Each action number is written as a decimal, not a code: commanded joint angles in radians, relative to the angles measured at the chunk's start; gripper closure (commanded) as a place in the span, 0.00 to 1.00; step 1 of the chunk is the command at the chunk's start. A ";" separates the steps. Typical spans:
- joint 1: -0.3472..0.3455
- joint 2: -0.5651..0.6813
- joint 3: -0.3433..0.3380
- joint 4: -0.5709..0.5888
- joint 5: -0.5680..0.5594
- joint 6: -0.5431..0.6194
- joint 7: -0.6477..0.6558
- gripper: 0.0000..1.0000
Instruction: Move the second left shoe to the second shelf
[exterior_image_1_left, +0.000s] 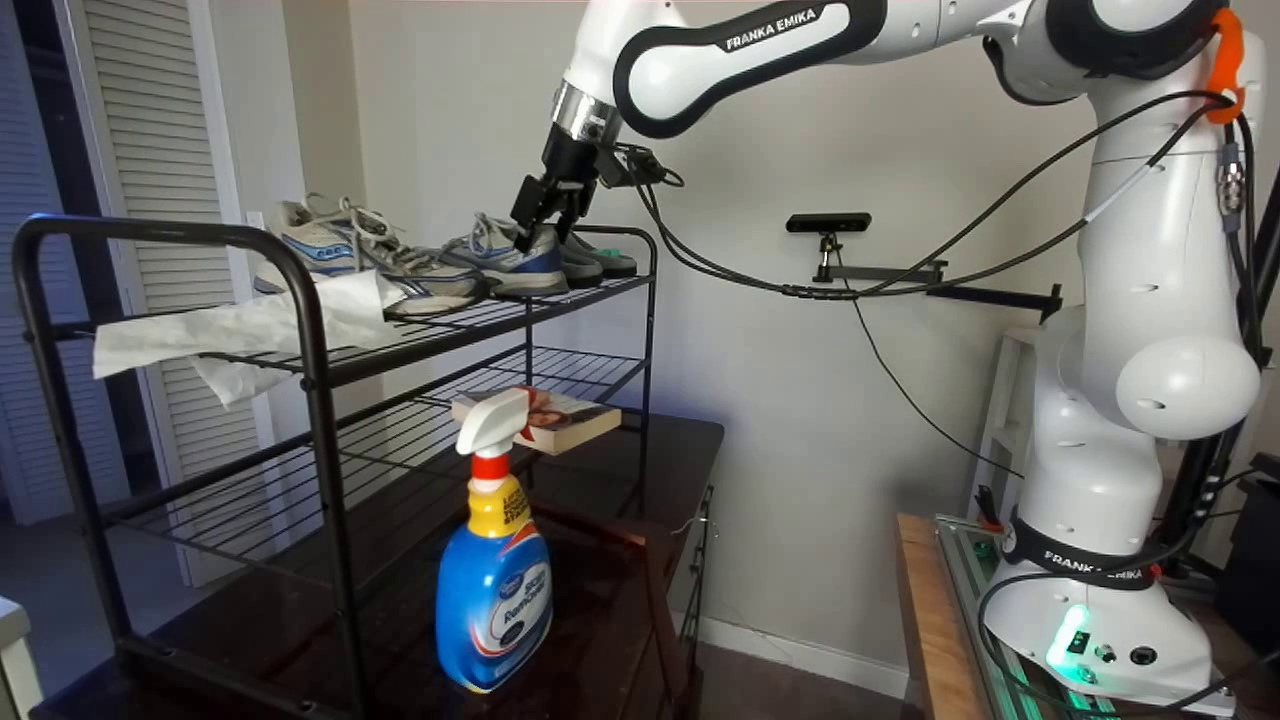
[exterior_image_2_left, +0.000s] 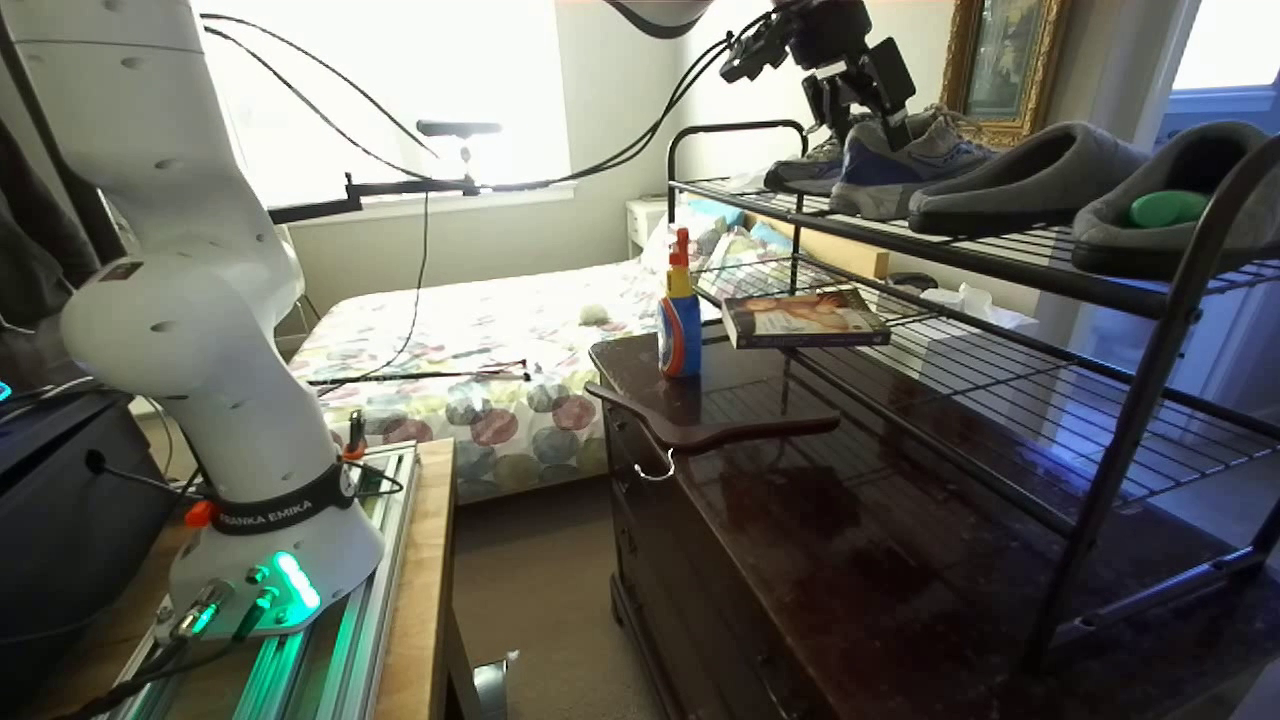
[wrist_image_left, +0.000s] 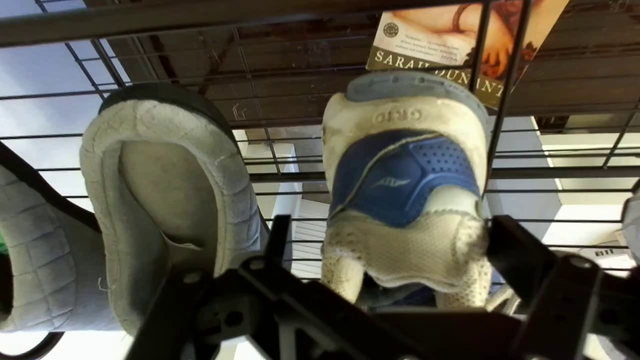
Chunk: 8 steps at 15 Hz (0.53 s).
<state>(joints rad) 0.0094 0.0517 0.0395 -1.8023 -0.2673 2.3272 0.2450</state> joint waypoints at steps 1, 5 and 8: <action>0.017 0.036 -0.004 0.042 0.017 -0.084 -0.023 0.00; 0.023 0.061 -0.004 0.041 0.009 -0.071 -0.085 0.00; 0.026 0.075 -0.005 0.050 0.008 -0.056 -0.107 0.00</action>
<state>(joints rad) 0.0254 0.0957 0.0404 -1.7945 -0.2621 2.2679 0.1712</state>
